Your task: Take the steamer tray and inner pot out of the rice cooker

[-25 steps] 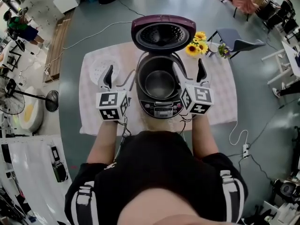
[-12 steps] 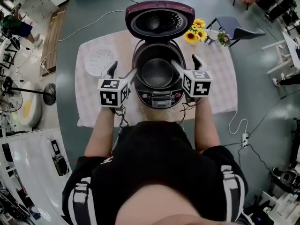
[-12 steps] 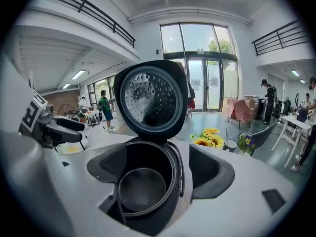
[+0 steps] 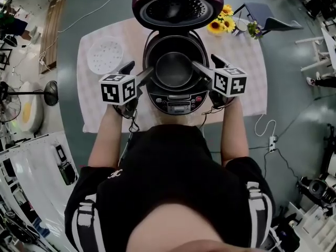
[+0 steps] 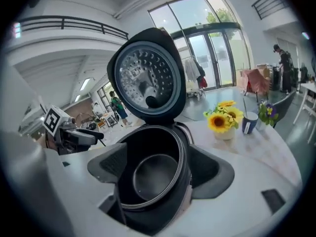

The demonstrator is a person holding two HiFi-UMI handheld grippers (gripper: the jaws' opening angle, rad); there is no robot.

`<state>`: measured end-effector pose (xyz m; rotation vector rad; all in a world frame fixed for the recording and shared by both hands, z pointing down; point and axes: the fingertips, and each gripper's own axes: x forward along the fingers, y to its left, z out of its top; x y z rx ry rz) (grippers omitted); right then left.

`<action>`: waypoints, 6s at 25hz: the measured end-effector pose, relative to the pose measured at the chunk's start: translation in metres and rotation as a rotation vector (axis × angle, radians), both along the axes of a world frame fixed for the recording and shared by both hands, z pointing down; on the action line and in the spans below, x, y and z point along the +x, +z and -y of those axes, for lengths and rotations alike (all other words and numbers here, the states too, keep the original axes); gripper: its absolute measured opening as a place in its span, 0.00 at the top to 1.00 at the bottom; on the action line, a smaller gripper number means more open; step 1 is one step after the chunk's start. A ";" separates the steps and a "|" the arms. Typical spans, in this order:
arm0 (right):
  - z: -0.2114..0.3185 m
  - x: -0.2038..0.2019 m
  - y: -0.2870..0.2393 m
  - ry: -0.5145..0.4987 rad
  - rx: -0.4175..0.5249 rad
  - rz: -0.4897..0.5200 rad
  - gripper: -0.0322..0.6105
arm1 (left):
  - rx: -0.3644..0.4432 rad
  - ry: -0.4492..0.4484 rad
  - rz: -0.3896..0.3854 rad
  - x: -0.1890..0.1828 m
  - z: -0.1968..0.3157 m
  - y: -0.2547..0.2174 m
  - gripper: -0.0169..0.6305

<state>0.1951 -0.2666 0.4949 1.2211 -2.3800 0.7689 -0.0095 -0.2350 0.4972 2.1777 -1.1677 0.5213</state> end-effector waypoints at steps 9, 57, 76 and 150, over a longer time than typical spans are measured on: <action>0.011 0.006 0.018 -0.043 -0.208 0.305 0.35 | -0.185 0.005 -0.266 -0.001 0.017 0.026 0.46; 0.025 0.021 0.039 0.027 -0.383 0.264 0.93 | -0.256 -0.155 -0.285 0.007 0.029 0.042 0.95; 0.003 0.028 -0.126 -0.070 -0.098 0.336 0.93 | 0.015 -0.125 -0.504 -0.001 -0.007 -0.110 0.95; -0.143 -0.353 0.123 -0.150 -0.355 -0.026 0.92 | -0.225 -0.392 -0.556 -0.366 -0.176 0.119 0.95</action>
